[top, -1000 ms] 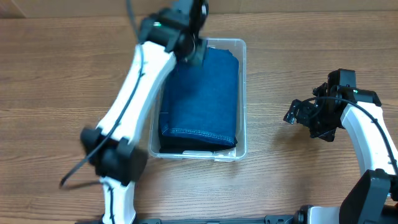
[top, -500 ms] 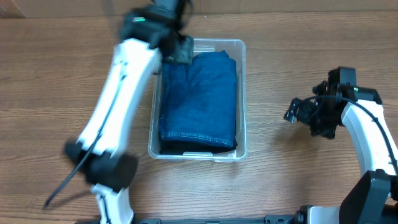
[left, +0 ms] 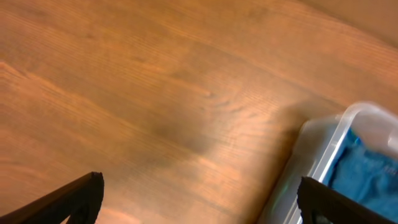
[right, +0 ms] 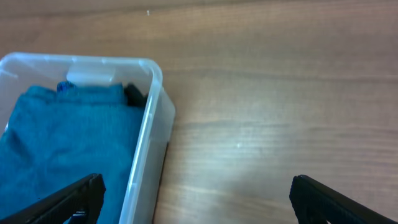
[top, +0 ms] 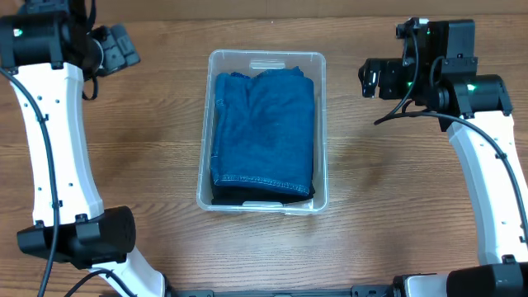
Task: Pack container
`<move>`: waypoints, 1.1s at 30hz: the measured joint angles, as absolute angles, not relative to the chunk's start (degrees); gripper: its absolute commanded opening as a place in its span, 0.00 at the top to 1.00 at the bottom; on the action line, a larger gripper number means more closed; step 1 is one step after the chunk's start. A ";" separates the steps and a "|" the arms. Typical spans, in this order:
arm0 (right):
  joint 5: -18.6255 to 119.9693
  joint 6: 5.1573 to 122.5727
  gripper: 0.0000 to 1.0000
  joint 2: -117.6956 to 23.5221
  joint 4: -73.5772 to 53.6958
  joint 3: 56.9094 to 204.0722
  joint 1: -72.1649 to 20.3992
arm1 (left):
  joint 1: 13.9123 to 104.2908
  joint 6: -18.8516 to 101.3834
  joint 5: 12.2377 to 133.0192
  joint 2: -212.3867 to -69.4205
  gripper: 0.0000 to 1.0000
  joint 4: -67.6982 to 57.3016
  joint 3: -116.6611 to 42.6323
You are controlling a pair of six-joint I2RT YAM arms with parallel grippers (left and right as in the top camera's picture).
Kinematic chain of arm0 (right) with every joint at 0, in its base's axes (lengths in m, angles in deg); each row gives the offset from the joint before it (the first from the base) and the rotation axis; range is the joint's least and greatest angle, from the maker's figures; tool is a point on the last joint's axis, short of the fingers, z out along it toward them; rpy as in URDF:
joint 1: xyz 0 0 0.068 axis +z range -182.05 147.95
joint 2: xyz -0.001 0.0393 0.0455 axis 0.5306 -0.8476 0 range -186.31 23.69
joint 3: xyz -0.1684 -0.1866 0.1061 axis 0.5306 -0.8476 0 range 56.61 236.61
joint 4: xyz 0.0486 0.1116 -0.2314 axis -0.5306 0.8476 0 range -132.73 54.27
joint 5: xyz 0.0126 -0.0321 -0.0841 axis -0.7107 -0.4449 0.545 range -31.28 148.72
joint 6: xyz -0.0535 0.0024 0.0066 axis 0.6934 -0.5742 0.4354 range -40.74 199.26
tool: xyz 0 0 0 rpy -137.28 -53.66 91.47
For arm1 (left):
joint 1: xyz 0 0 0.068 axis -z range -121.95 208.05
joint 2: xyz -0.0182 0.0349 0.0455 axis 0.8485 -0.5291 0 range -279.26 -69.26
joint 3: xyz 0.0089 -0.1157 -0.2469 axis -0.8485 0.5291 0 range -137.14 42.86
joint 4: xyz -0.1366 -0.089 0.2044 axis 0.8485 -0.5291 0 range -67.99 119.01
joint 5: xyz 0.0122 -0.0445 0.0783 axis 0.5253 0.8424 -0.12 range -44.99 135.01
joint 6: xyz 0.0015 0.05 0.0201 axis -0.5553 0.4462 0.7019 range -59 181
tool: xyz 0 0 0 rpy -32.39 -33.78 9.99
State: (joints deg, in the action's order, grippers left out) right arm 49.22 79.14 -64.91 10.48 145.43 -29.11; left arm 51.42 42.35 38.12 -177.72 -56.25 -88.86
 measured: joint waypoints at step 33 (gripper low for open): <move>55.12 73.46 0.00 -14.95 15.18 109.43 -29.11 | 59.48 47.92 37.46 -108.13 0.00 -38.69 -4.75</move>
